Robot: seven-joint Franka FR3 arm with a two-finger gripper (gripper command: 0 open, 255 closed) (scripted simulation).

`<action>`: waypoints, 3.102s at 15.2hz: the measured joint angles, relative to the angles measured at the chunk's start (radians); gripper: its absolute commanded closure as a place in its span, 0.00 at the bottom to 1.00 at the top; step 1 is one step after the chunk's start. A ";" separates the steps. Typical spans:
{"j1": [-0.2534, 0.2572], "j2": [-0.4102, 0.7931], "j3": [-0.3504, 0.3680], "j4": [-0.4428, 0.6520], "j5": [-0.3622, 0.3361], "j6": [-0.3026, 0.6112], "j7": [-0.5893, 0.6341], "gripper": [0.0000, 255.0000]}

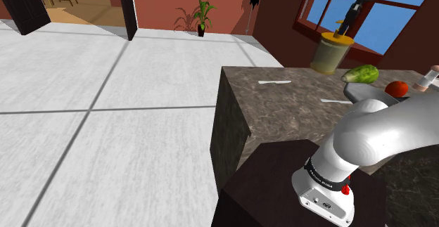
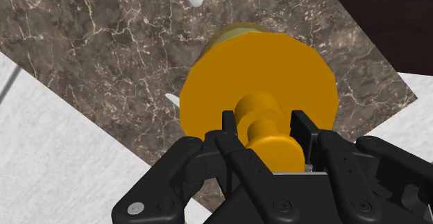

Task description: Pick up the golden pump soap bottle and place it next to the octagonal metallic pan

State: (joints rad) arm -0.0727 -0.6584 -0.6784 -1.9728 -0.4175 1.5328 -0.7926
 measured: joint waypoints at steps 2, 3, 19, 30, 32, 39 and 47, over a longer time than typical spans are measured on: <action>0.015 0.035 -0.065 0.023 -0.006 0.031 -0.047 1.00; 0.022 0.051 -0.099 0.036 -0.008 0.044 -0.073 1.00; 0.827 0.242 -1.157 0.468 0.037 0.181 -0.393 1.00; 0.915 0.144 -1.248 0.450 -0.052 0.260 -0.371 1.00; 0.911 0.139 -1.251 0.424 -0.058 0.286 -0.365 1.00; 0.902 0.121 -1.268 0.345 -0.082 0.369 -0.348 1.00; 0.902 0.111 -1.277 0.317 -0.094 0.402 -0.340 1.00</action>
State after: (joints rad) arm 0.8291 -0.5469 -1.9555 -1.6563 -0.5118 1.9347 -1.1324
